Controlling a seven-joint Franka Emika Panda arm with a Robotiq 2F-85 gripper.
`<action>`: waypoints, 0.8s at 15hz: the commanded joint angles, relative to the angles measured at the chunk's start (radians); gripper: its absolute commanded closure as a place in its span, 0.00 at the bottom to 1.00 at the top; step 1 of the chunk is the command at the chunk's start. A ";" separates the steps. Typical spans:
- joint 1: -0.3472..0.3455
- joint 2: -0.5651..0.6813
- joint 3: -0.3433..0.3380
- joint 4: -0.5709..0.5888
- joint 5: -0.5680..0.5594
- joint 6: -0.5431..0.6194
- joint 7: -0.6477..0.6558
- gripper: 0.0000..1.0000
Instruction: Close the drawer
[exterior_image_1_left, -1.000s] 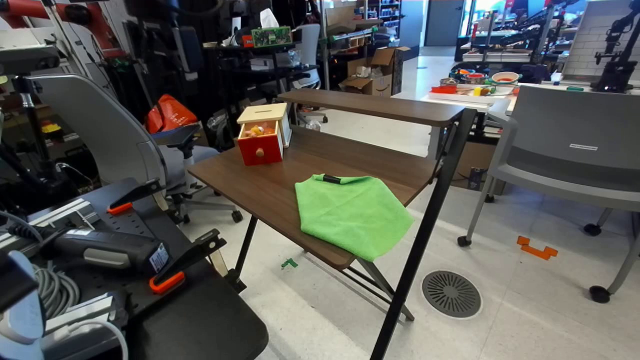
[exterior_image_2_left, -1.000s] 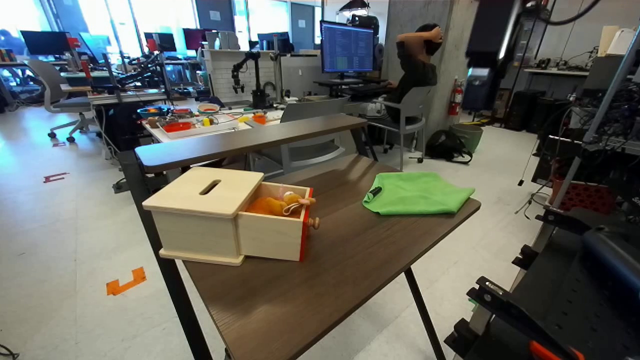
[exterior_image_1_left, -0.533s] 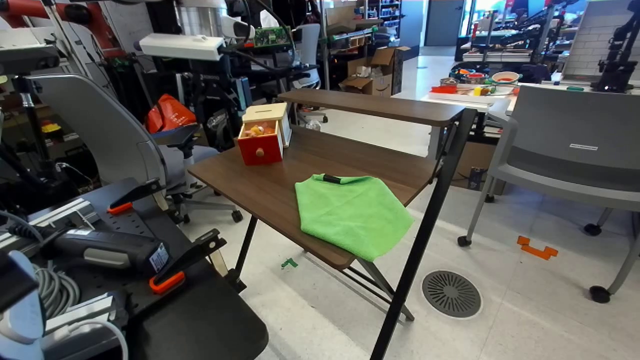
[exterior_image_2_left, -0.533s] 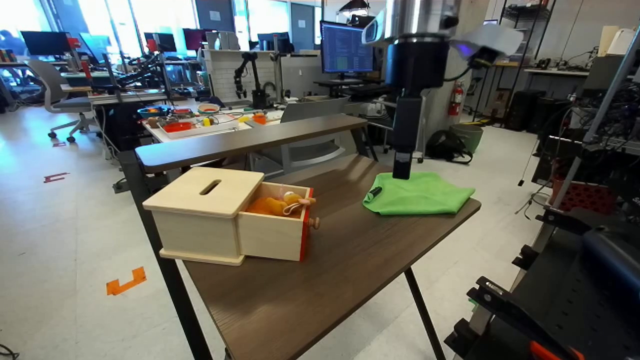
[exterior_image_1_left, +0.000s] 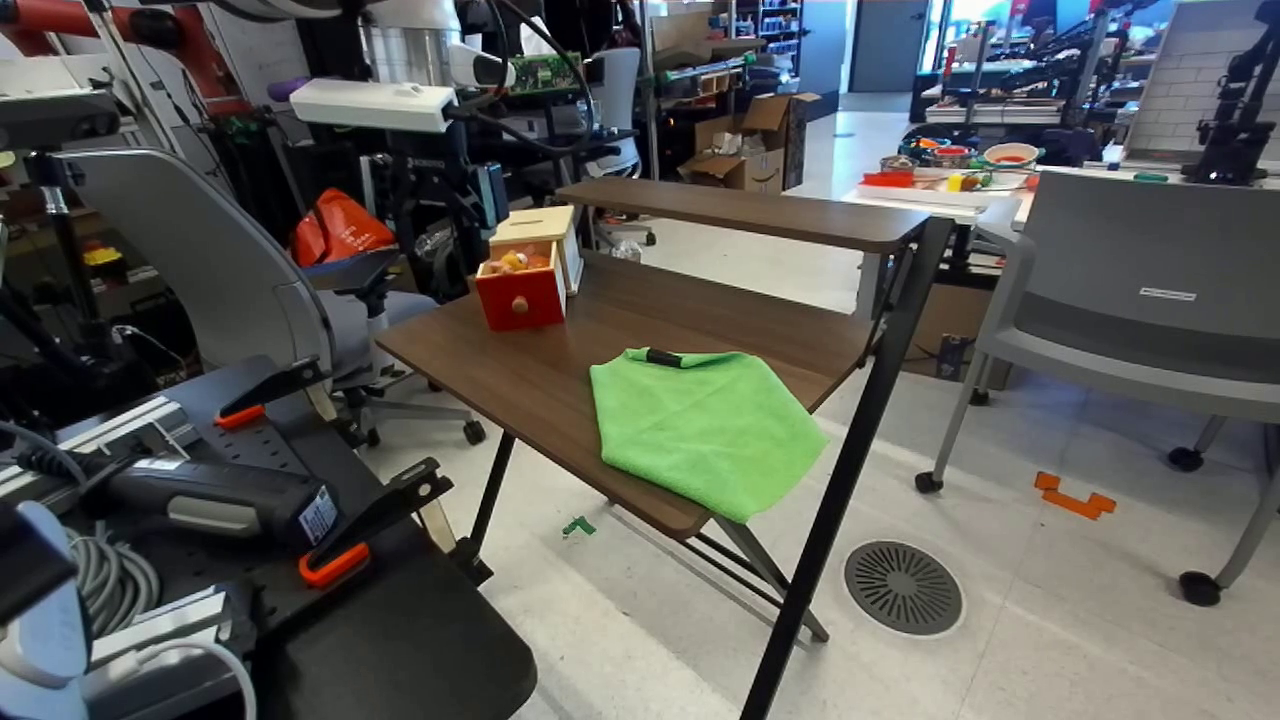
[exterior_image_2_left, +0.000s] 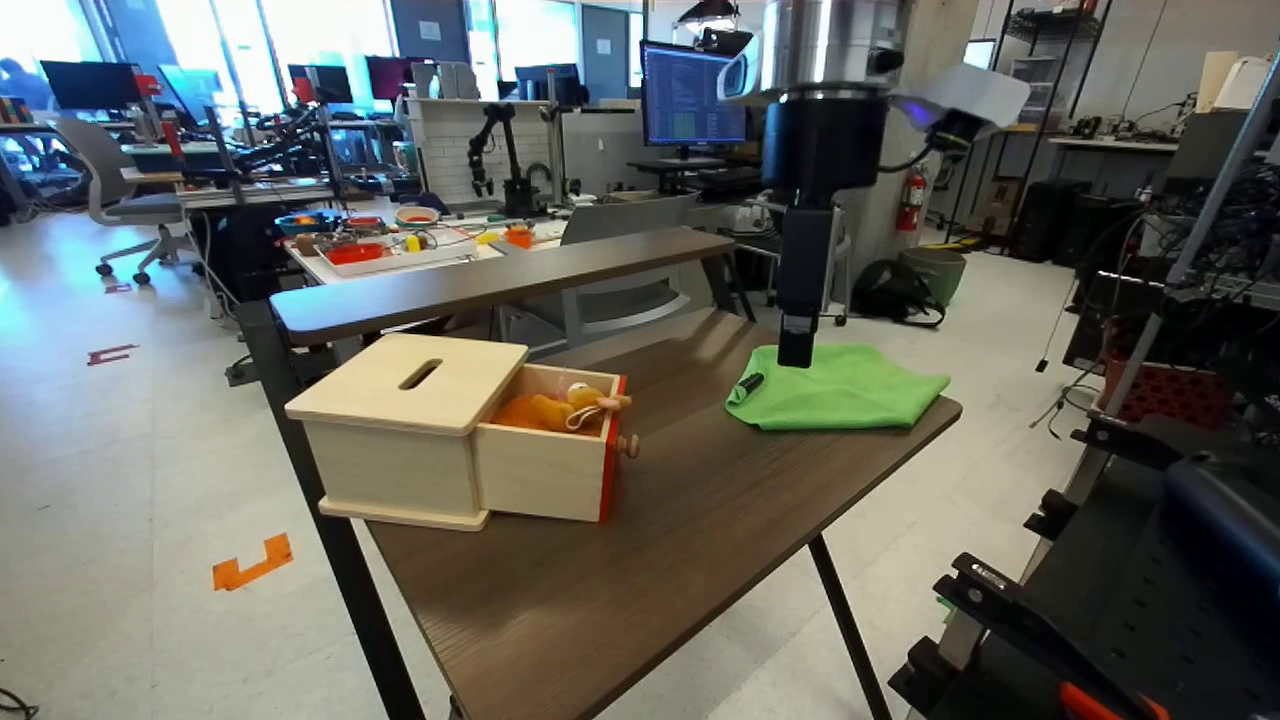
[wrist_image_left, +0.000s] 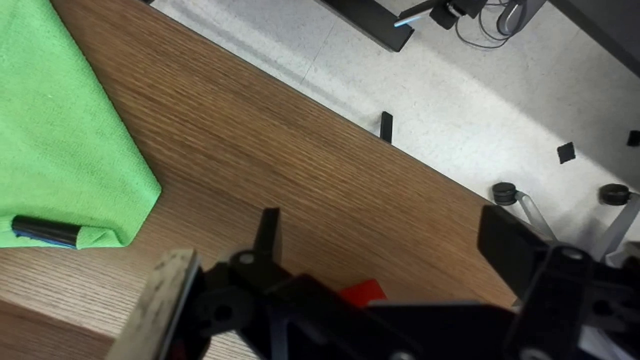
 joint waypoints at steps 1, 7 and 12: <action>-0.043 0.078 0.050 0.035 0.009 0.088 -0.040 0.00; -0.092 0.291 0.130 0.163 -0.011 0.315 -0.067 0.00; -0.113 0.429 0.179 0.288 -0.077 0.324 -0.098 0.00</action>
